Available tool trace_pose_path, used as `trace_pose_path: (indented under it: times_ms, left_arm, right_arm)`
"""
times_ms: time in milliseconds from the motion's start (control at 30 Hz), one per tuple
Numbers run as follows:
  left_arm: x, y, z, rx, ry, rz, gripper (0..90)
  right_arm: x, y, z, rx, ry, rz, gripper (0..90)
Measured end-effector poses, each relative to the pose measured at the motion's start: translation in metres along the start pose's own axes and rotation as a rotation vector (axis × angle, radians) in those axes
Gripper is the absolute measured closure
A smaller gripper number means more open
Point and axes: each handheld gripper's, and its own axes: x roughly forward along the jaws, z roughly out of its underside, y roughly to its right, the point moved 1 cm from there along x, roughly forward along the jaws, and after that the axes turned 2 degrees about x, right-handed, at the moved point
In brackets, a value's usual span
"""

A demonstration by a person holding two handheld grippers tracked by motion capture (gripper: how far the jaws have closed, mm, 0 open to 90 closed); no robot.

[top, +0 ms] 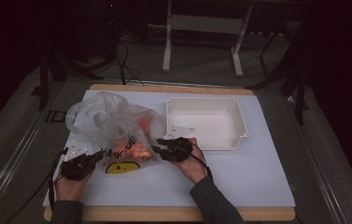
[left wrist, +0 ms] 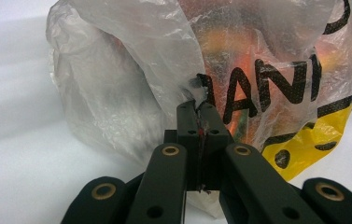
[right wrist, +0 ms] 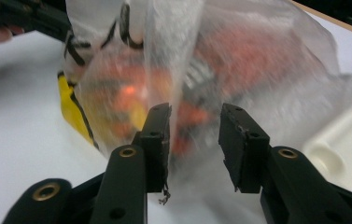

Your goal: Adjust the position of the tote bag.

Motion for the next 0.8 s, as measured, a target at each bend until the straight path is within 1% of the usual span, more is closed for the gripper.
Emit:
trace_pose_path:
  times_ms: [133, 200, 233, 300, 333, 400, 467, 533, 700, 800]
  left_arm:
    - [0.0, 0.001, 0.0, 0.0, 0.002, 0.0, 89.6]
    - [0.0, 0.001, 0.001, 0.001, -0.001, -0.001, 89.6]
    - [0.0, 0.001, 0.002, 0.002, -0.001, 0.0, 89.6]
    - [-0.001, 0.002, 0.003, 0.001, -0.003, 0.0, 89.6]
    - [-0.002, 0.001, 0.004, 0.001, -0.004, 0.0, 89.6]
    - [-0.003, 0.001, 0.007, -0.006, -0.003, 0.002, 89.6]
    - [-0.005, -0.001, 0.011, -0.022, -0.001, 0.004, 89.7]
    - [-0.007, 0.0, 0.016, -0.026, -0.019, 0.003, 89.8]
    - [-0.01, 0.001, 0.023, -0.027, -0.037, -0.001, 89.8]
    - [-0.009, 0.001, 0.027, -0.026, -0.048, -0.001, 89.8]
  right_arm:
    - [0.01, -0.001, -0.009, 0.007, 0.004, -0.028, 60.3]
    - [0.016, -0.001, -0.01, 0.012, -0.006, -0.039, 61.5]
    - [0.018, -0.001, -0.01, 0.014, -0.009, -0.04, 65.3]
    - [0.021, -0.001, -0.01, 0.02, -0.011, -0.057, 78.6]
    - [0.021, -0.002, -0.009, 0.014, -0.015, -0.056, 83.6]
    - [0.018, -0.004, -0.006, -0.006, -0.02, -0.04, 89.4]
    - [0.013, -0.005, -0.001, -0.015, -0.019, -0.03, 89.8]
    - [0.007, -0.005, 0.005, -0.017, -0.021, -0.029, 90.0]
    - [-0.003, -0.004, 0.017, -0.034, -0.035, -0.022, 90.0]
    - [-0.005, -0.002, 0.024, -0.025, -0.049, -0.014, 90.0]
